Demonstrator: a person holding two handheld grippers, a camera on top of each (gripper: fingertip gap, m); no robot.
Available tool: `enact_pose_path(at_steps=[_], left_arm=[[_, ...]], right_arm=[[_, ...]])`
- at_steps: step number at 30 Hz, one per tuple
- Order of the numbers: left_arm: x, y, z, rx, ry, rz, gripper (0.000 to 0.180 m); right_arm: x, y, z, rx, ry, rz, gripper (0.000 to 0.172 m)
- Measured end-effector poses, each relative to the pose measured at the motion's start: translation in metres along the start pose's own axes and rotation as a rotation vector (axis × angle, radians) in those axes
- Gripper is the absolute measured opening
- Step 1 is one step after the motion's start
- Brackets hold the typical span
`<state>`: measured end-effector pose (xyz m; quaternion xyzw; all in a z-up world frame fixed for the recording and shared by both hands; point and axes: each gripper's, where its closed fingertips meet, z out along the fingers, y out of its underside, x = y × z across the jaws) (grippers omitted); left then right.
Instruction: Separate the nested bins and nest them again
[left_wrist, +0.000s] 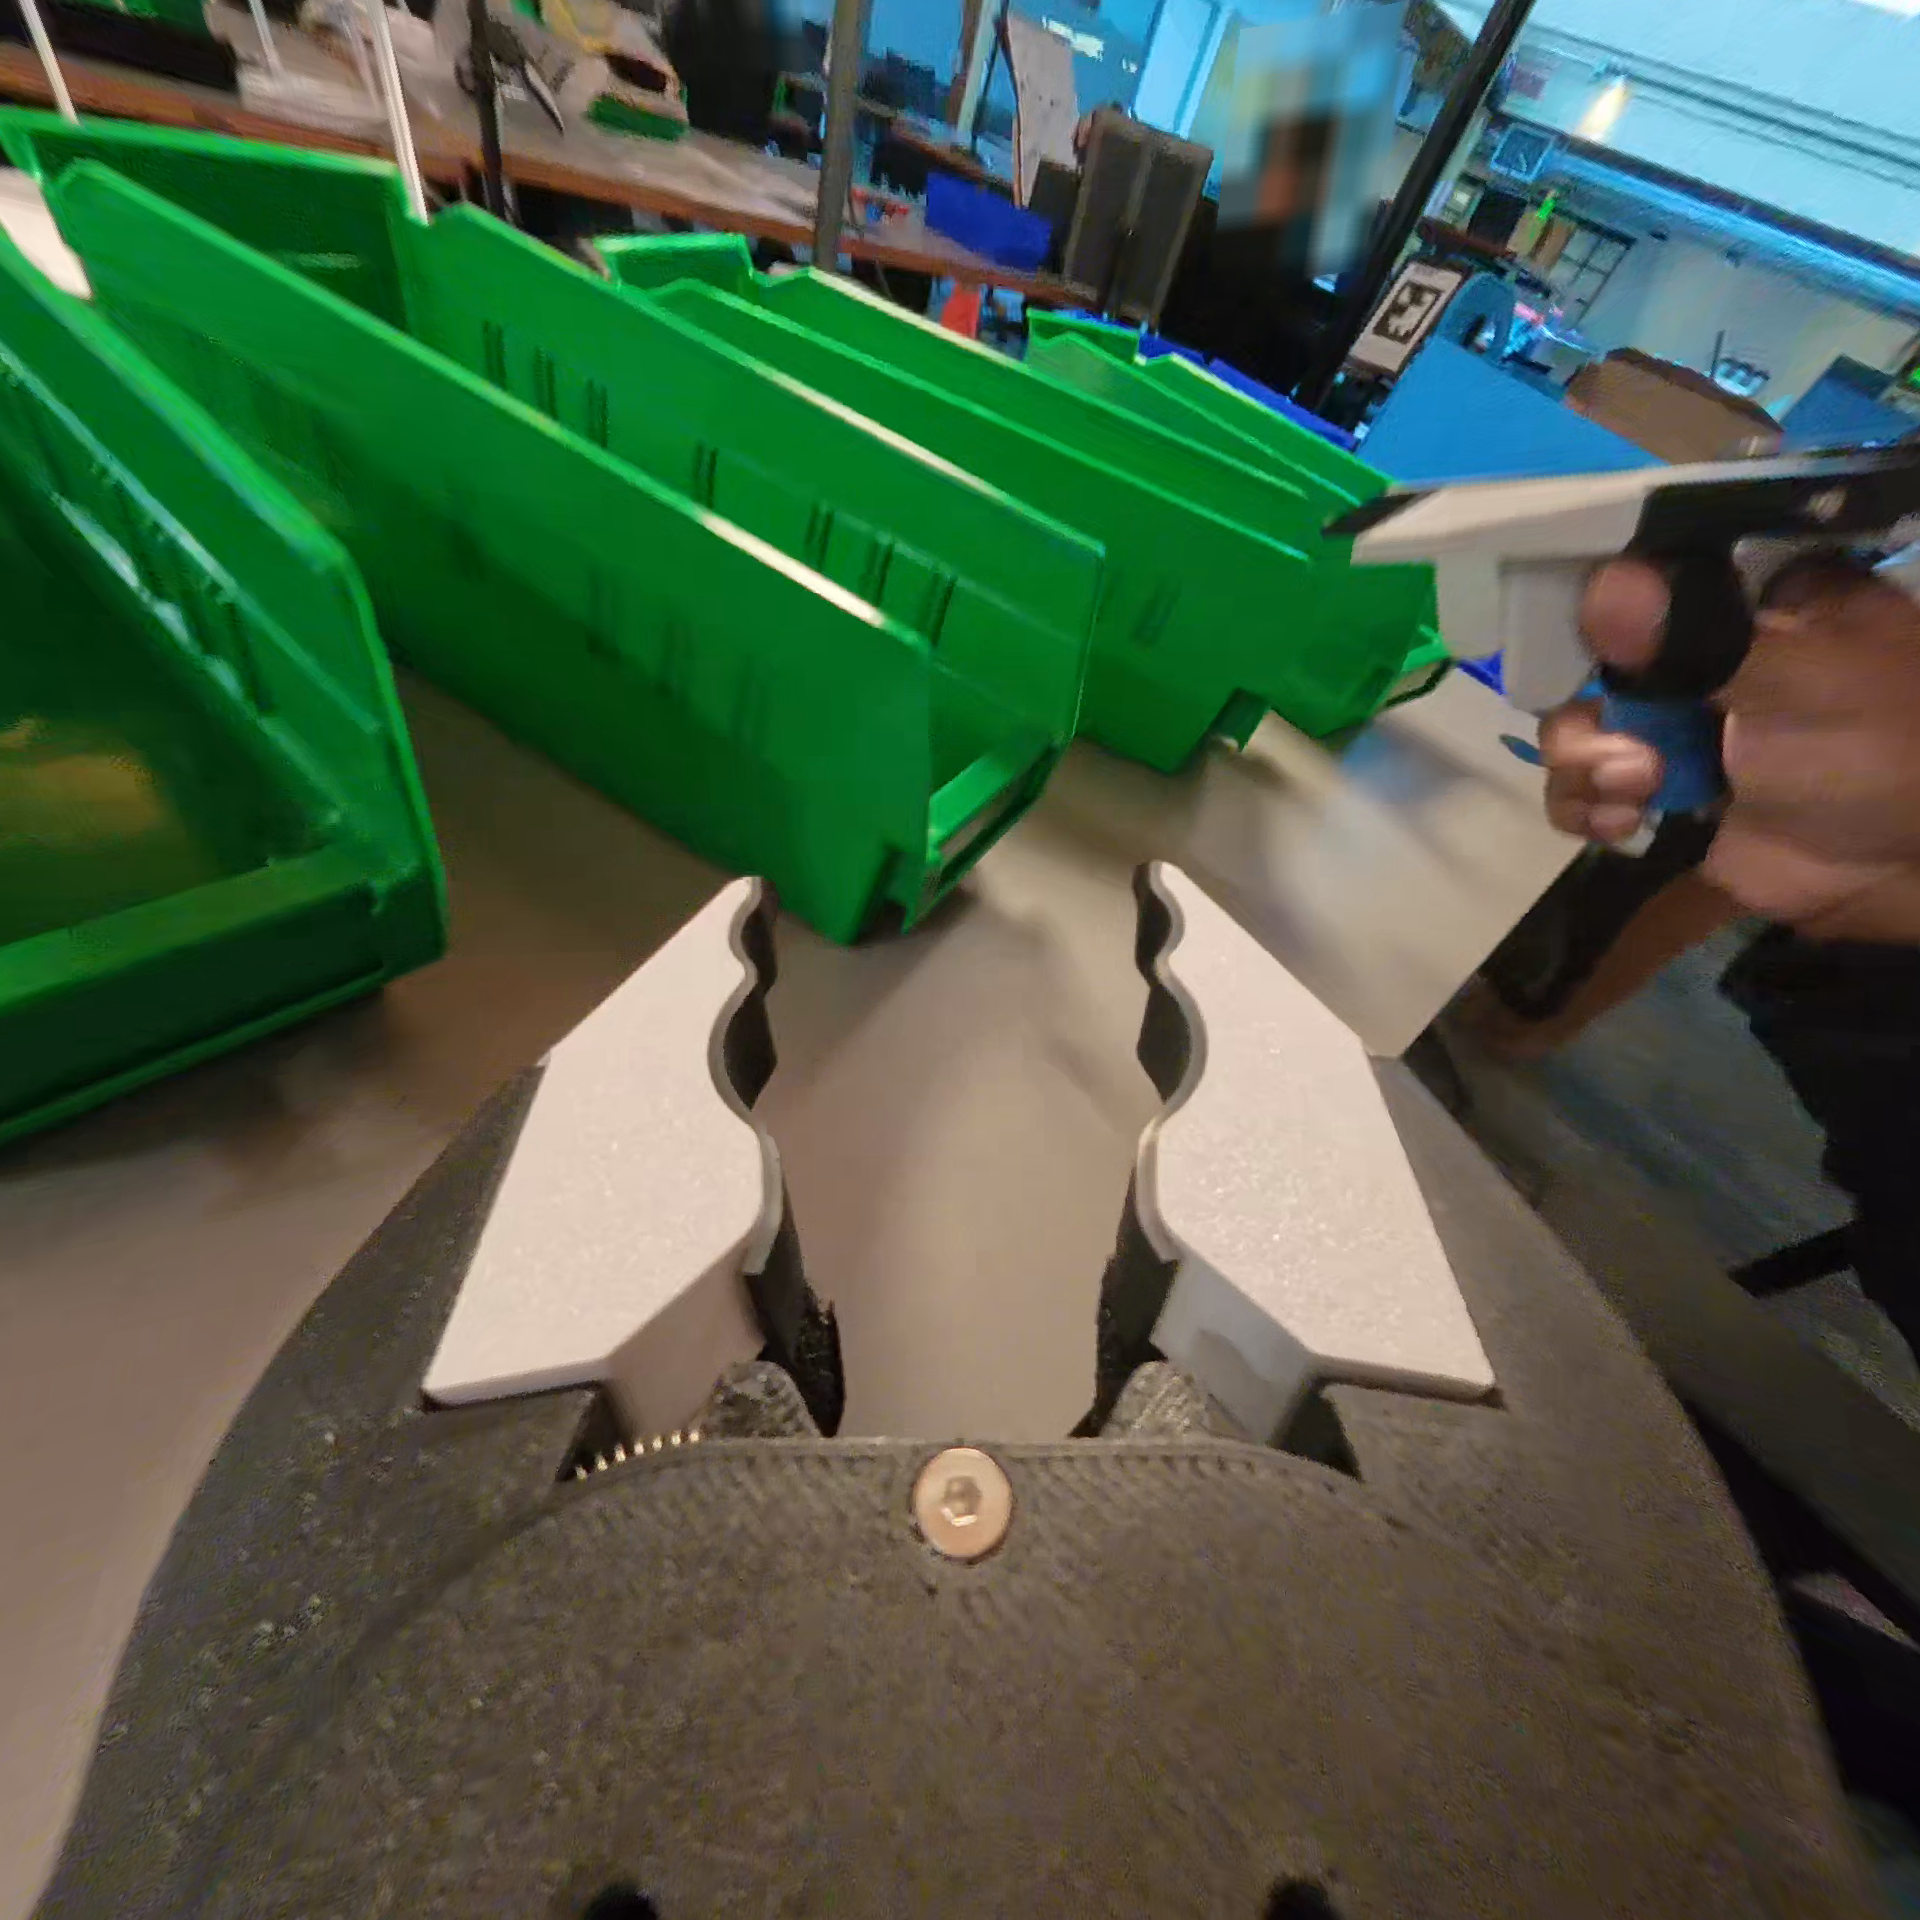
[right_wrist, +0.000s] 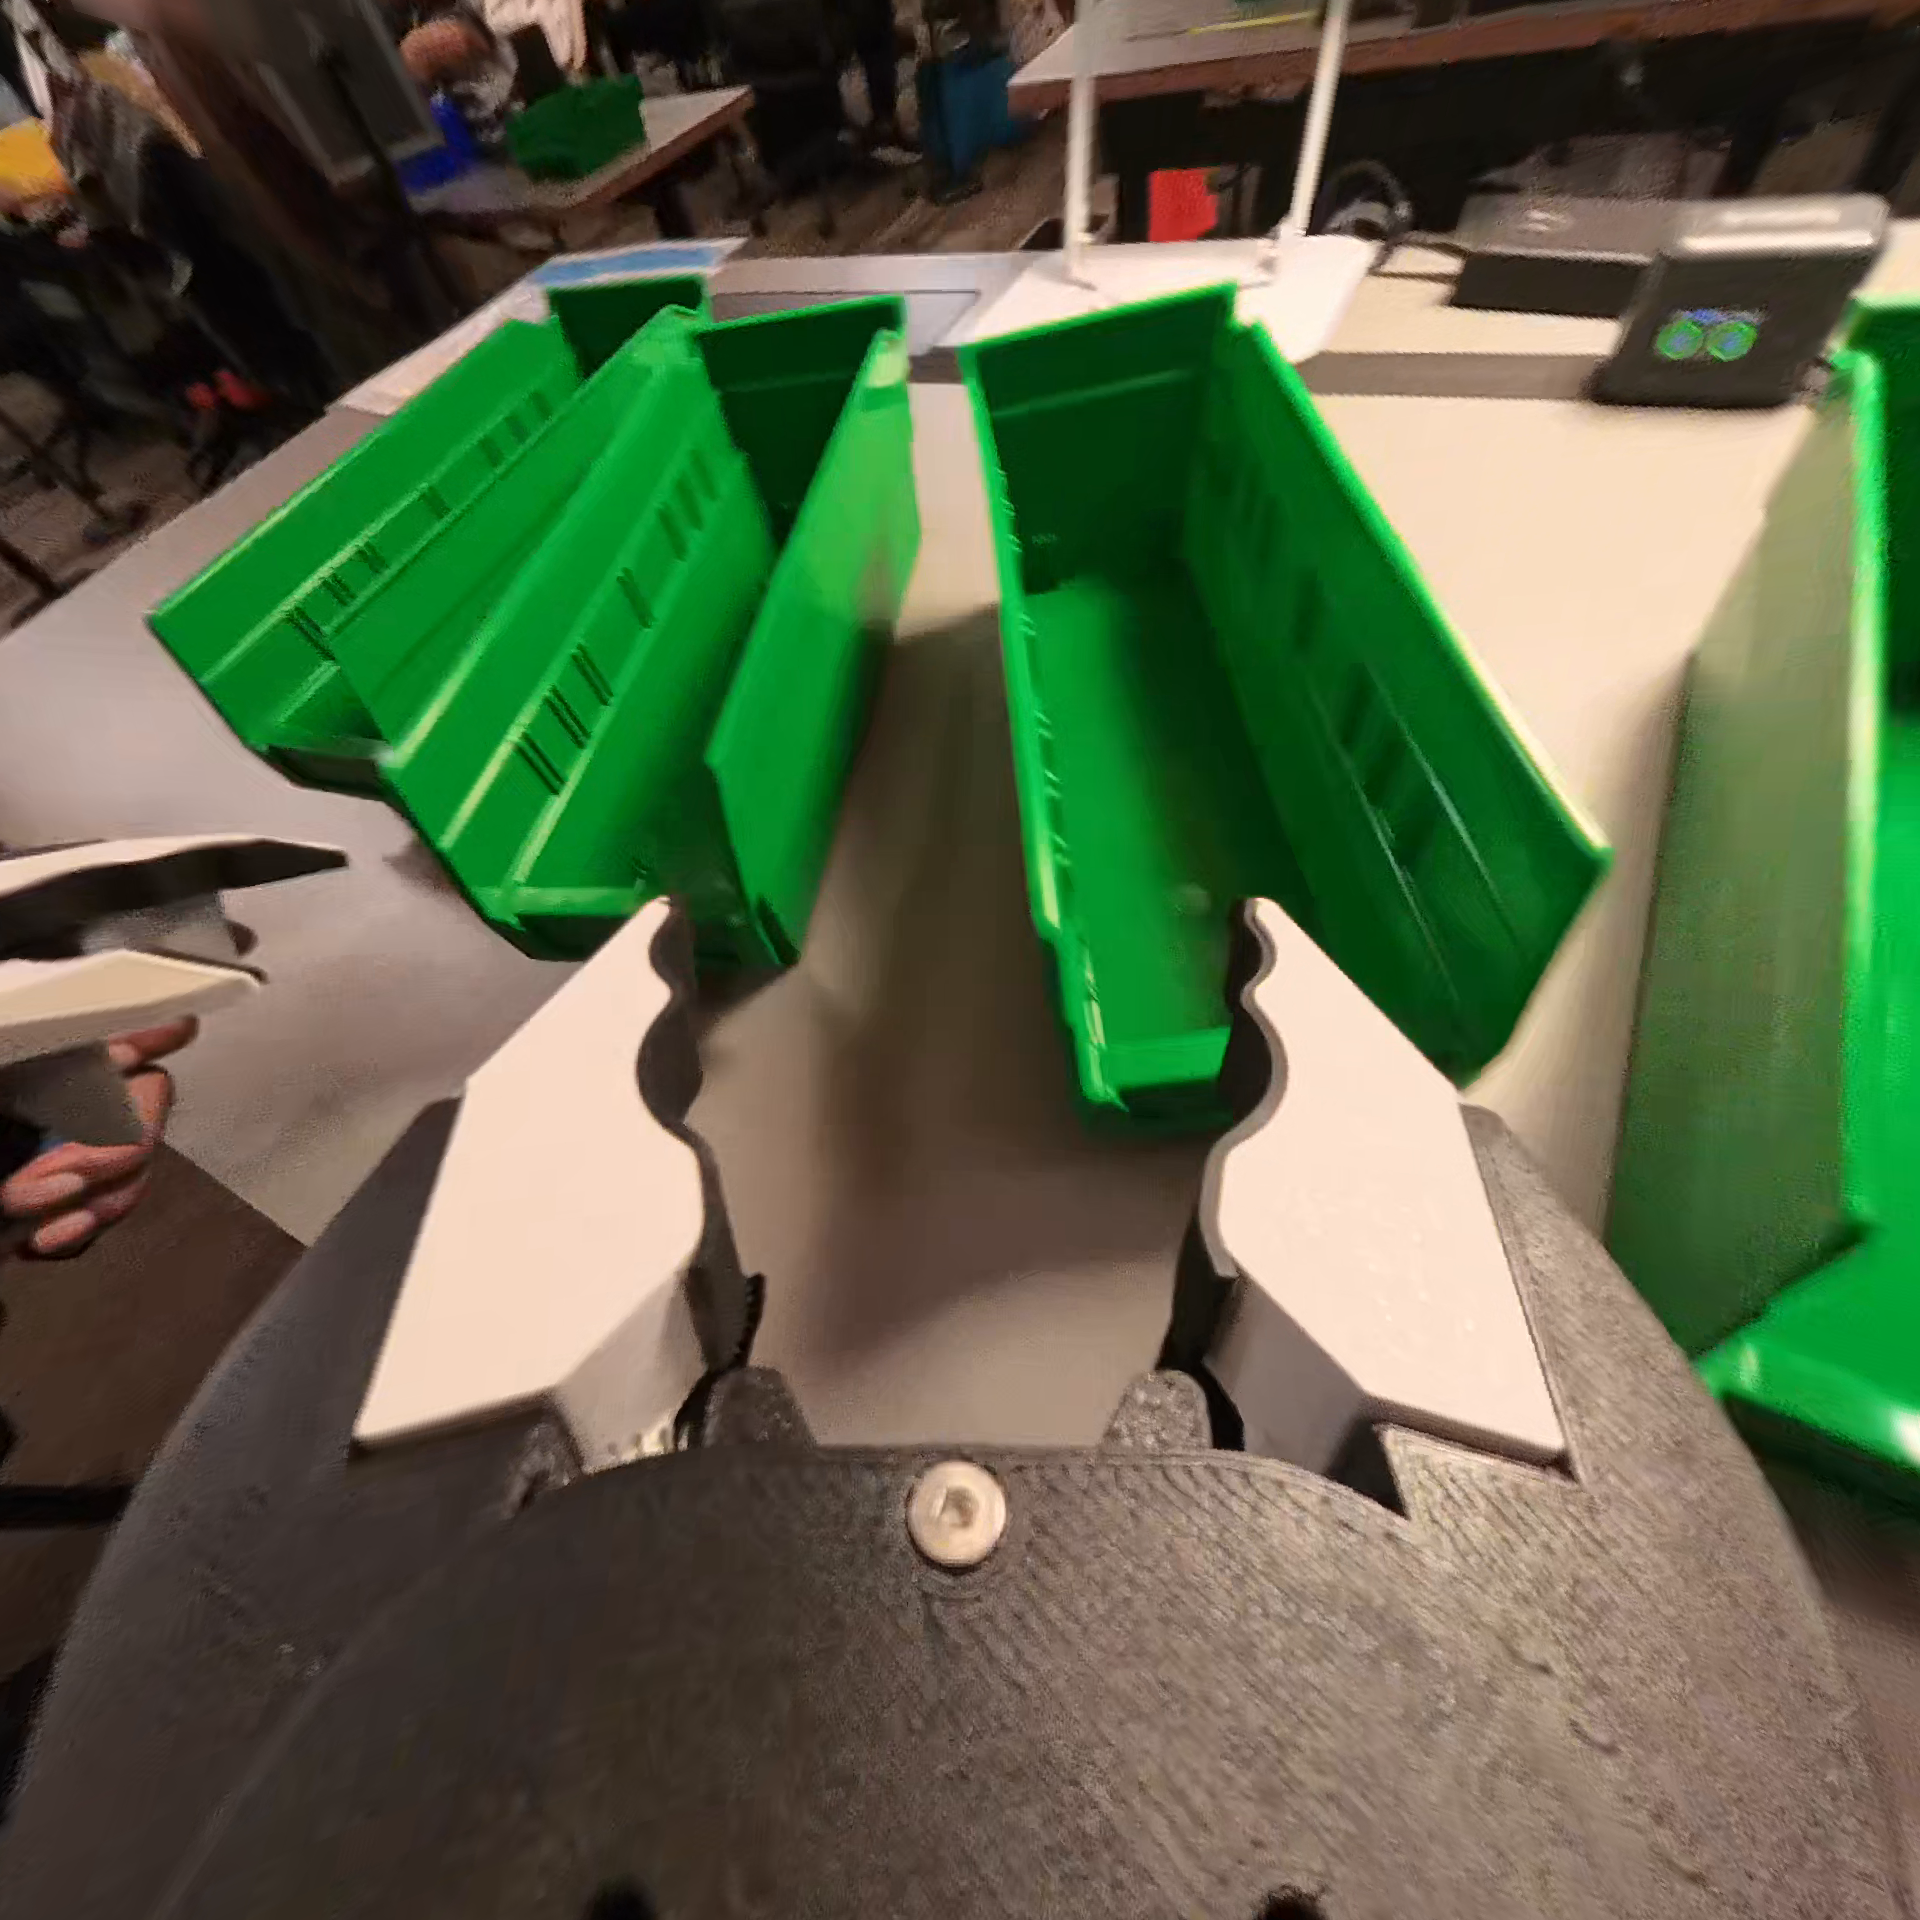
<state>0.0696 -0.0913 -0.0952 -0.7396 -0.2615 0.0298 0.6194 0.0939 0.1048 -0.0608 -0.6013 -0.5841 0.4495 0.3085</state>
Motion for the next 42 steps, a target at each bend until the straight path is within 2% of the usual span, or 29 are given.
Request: enact_pose_path(at_steps=[1, 4, 6, 9, 11, 14, 21, 31, 35, 40, 42], left_arm=[[0.002, -0.002, 0.005, 0.011, -0.035, 0.03, 0.066], [-0.013, -0.007, 0.02, 0.025, -0.221, 0.105, 0.067], [-0.022, -0.009, 0.029, 0.023, -0.291, 0.107, 0.067], [-0.039, -0.005, 0.039, -0.028, -0.363, 0.089, 0.06], [-0.049, -0.007, 0.04, -0.033, -0.39, 0.076, 0.06], [-0.067, -0.011, 0.033, -0.021, -0.446, 0.069, 0.05], [-0.067, -0.014, 0.019, 0.04, -0.405, 0.025, 0.053], [-0.026, -0.006, 0.009, 0.137, -0.295, -0.011, 0.055], [-0.013, -0.003, -0.001, 0.162, -0.266, 0.013, 0.056], [-0.003, 0.006, -0.001, 0.164, -0.226, -0.003, 0.056], [0.003, 0.008, 0.003, 0.154, -0.213, 0.004, 0.056]], right_arm=[[0.009, 0.008, -0.003, 0.015, 0.008, 0.019, 0.101], [0.025, 0.019, -0.003, 0.058, 0.019, 0.055, 0.096], [0.03, 0.023, 0.002, 0.059, 0.039, 0.05, 0.089], [0.017, 0.029, 0.013, 0.028, -0.009, 0.042, 0.074], [0.005, 0.03, 0.02, 0.026, -0.046, 0.031, 0.054], [-0.008, 0.031, 0.033, 0.029, -0.083, 0.042, 0.051], [-0.051, 0.038, 0.049, 0.035, -0.304, 0.092, 0.052], [-0.08, 0.039, 0.053, 0.007, -0.41, 0.048, 0.052], [-0.059, 0.028, 0.028, 0.093, -0.296, 0.001, 0.055], [0.04, -0.003, -0.047, 0.384, 0.104, -0.015, 0.055], [0.077, -0.004, -0.068, 0.41, 0.238, -0.018, 0.057]])
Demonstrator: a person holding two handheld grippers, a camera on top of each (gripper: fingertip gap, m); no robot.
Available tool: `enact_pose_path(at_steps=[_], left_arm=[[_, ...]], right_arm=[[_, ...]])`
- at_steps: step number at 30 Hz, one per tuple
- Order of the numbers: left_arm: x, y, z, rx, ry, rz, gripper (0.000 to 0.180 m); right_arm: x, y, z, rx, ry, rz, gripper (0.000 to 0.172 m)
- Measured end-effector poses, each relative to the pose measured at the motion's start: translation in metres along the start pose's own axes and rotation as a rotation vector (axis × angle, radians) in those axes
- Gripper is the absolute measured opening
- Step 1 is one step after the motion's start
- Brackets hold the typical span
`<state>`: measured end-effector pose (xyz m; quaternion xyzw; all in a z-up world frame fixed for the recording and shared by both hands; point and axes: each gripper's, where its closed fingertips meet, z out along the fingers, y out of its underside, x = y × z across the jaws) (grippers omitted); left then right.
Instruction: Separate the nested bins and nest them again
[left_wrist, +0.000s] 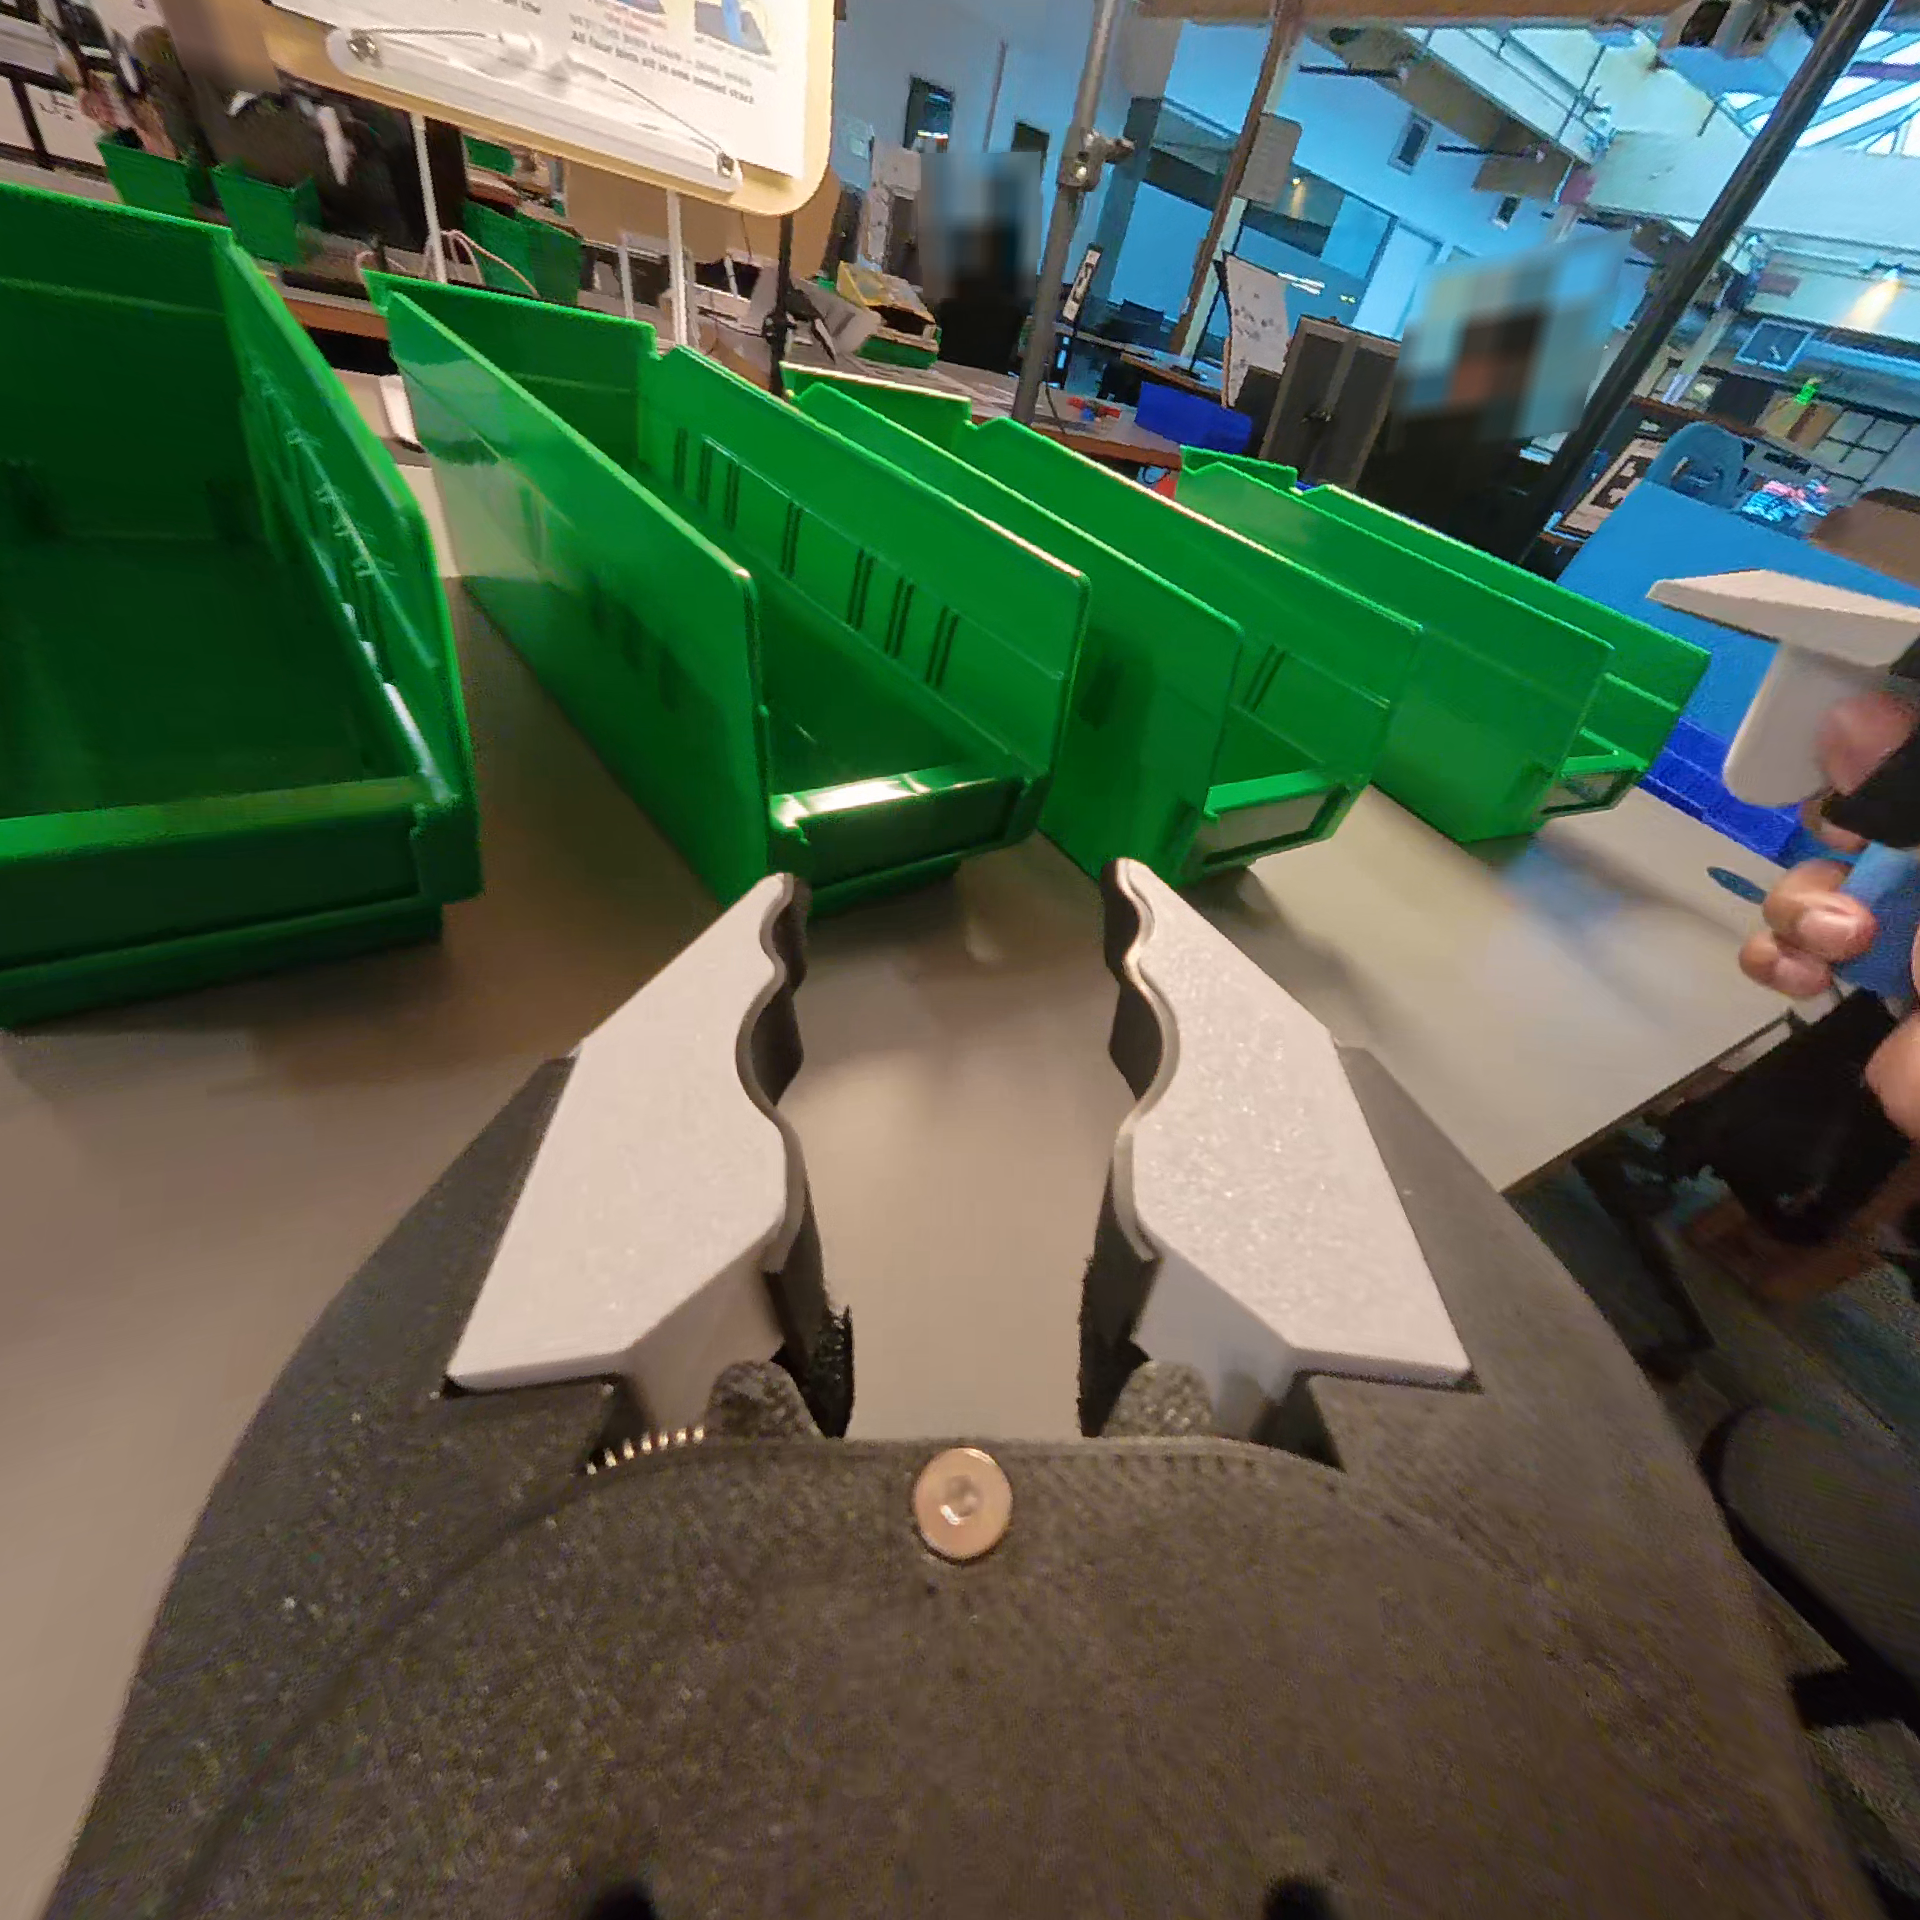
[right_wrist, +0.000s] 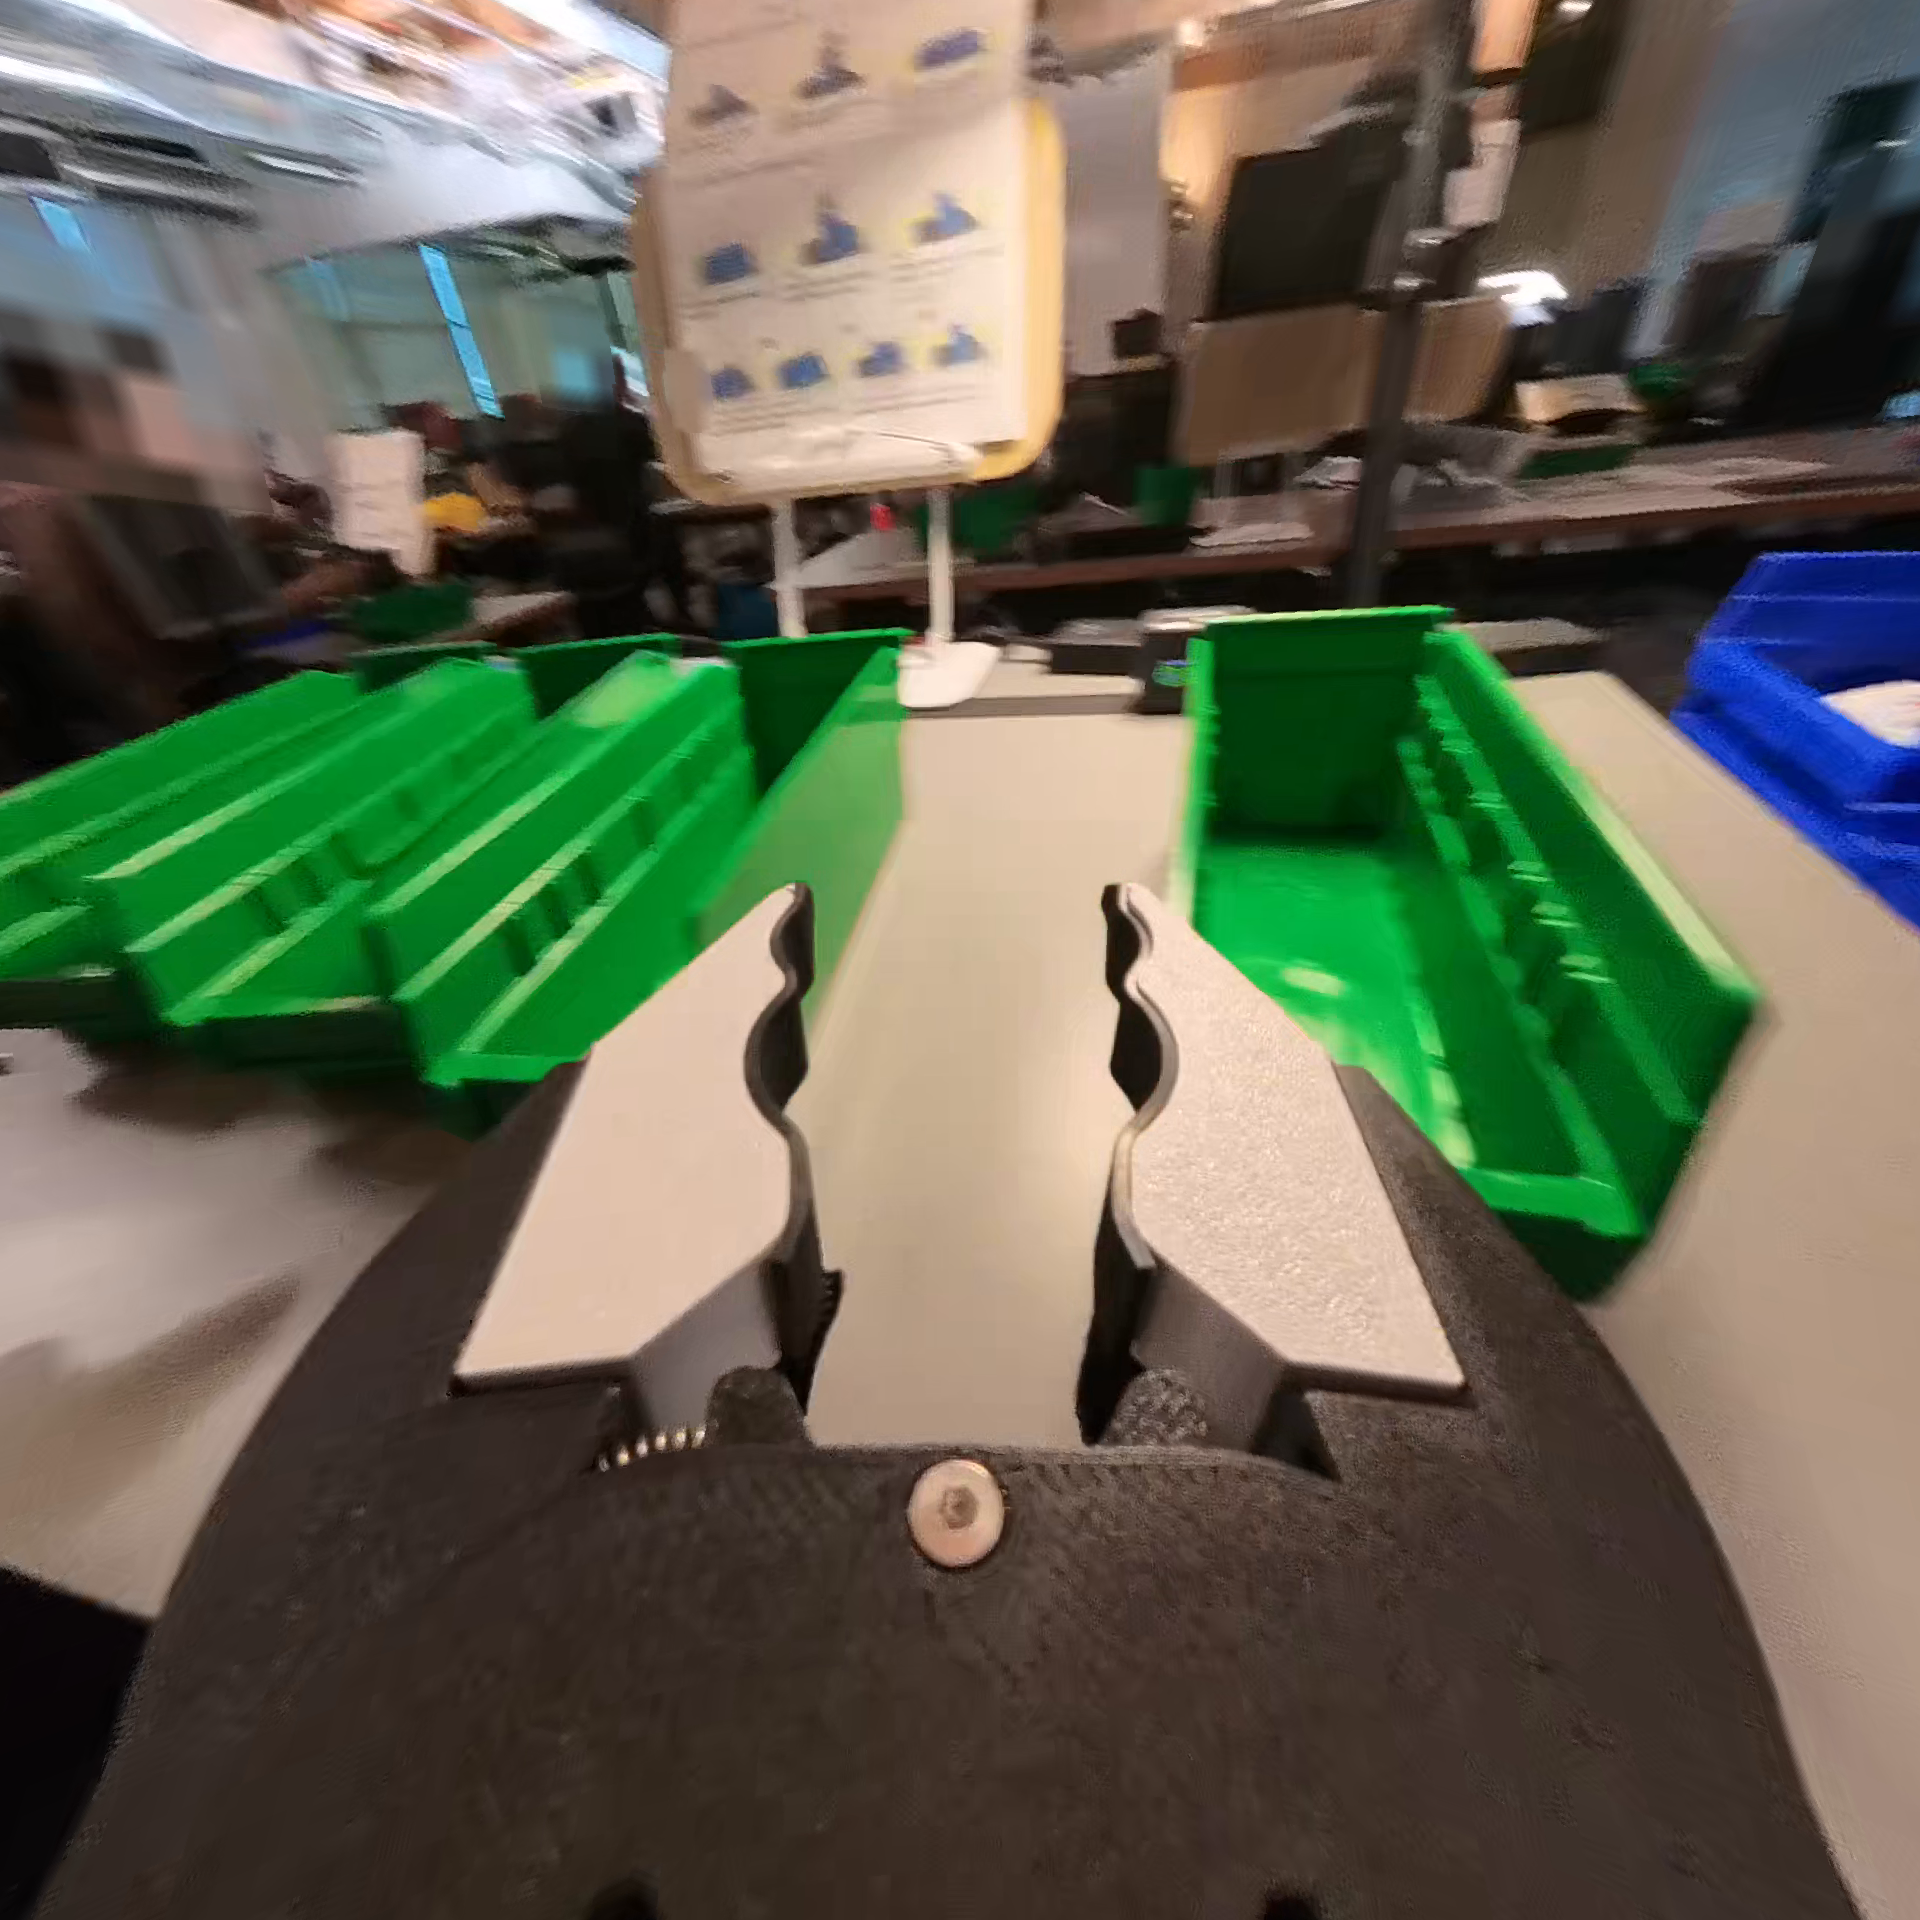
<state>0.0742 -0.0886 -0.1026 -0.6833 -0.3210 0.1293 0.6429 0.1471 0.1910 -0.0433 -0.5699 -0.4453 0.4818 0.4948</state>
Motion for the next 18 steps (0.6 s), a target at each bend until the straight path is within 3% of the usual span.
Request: enact_pose_path(at_steps=[4, 9, 18], left_arm=[[0.016, 0.002, 0.001, -0.007, 0.04, 0.007, 0.056], [0.032, 0.008, -0.003, -0.017, 0.074, 0.019, 0.056], [0.044, 0.012, -0.006, -0.02, 0.118, -0.003, 0.056]], right_arm=[[0.027, 0.025, 0.013, -0.151, -0.007, 0.026, 0.056], [0.034, 0.044, 0.036, -0.246, -0.041, 0.013, 0.014], [0.013, 0.047, 0.04, -0.253, -0.053, 0.006, 0.013]])
